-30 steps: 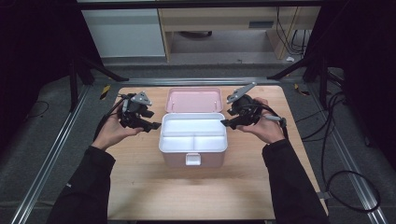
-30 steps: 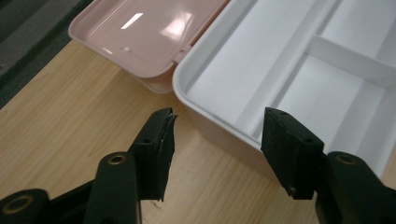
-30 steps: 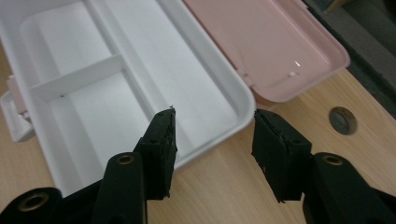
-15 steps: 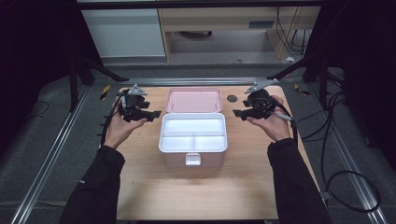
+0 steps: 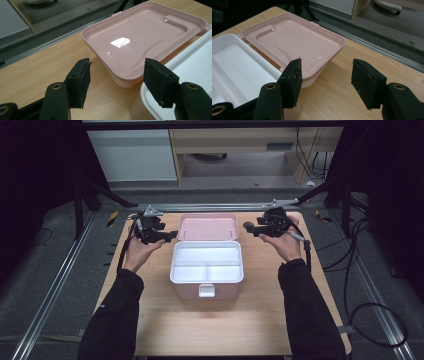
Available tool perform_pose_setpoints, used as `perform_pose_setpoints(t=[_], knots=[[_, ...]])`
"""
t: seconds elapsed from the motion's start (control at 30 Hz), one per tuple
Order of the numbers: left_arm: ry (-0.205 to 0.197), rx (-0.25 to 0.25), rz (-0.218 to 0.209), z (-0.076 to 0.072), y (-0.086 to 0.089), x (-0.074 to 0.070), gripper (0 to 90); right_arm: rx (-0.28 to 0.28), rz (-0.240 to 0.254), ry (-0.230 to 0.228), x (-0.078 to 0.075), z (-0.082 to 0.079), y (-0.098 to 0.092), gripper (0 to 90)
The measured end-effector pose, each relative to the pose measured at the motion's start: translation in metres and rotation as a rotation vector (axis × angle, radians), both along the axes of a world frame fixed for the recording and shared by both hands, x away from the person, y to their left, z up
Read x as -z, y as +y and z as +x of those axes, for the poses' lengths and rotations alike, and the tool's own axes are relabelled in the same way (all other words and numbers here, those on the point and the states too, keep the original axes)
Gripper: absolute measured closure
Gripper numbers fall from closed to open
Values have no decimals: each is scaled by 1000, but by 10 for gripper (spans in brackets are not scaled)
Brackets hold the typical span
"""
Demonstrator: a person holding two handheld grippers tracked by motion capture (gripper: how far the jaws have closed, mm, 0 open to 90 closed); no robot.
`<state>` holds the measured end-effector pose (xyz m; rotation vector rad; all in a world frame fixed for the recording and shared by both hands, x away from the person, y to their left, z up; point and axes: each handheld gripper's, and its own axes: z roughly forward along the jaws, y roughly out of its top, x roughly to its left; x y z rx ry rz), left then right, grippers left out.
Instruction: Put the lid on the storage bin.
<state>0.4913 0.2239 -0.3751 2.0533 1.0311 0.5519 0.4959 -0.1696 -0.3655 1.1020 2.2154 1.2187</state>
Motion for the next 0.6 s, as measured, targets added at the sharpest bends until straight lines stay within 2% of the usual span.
perform_pose_setpoints(t=[0.13,0.27,0.33,0.43,0.6], knots=[[2,-15,0,6,0,5,388,1,2,2,5,11,5,423],[7,-27,-15,12,0,10,392,12,45,6,15,23,9,428],[17,-33,-26,16,-2,14,395,21,36,17,24,29,12,425],[43,-43,-19,23,-6,23,394,19,28,41,34,34,16,427],[58,-35,-26,32,-12,35,389,12,18,69,47,38,28,434]])
